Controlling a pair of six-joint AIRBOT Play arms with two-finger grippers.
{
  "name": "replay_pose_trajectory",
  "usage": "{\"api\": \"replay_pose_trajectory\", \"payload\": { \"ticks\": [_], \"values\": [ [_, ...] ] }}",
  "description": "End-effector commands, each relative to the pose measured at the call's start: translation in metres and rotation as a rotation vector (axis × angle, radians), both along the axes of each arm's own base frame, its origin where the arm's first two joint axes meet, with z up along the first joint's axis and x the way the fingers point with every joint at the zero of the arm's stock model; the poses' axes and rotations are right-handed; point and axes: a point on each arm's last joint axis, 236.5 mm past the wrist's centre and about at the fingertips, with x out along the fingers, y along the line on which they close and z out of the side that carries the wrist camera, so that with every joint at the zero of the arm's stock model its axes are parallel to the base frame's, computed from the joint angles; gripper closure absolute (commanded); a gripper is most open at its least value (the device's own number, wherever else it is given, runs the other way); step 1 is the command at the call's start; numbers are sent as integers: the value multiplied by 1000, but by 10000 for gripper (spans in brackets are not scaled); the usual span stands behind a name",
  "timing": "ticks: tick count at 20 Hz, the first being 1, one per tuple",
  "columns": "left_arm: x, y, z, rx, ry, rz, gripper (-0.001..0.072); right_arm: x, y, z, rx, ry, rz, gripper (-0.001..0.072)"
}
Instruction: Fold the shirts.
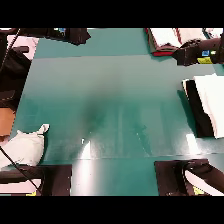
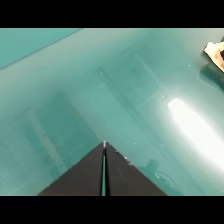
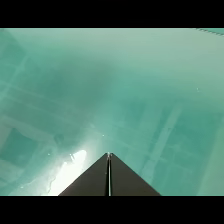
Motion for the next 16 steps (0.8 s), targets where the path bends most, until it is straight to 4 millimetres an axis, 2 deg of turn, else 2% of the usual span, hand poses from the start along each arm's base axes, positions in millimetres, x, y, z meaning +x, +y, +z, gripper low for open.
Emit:
{"api": "replay_pose_trajectory", "payload": {
  "ticks": [1, 11, 14, 16],
  "values": [
    [0, 0, 1, 0, -1, 0, 682, 0, 1, 1, 1, -3, 3, 693],
    [0, 0, 1, 0, -1, 0, 682, -2, 2, 0, 5, 6, 8, 693],
    [13, 0, 20, -54, -78, 34, 682, -2, 2, -1, 4, 9, 8, 693],
    [10, 12, 17, -35, -48, 46, 682, -2, 2, -1, 4, 9, 8, 693]
  ]
}}
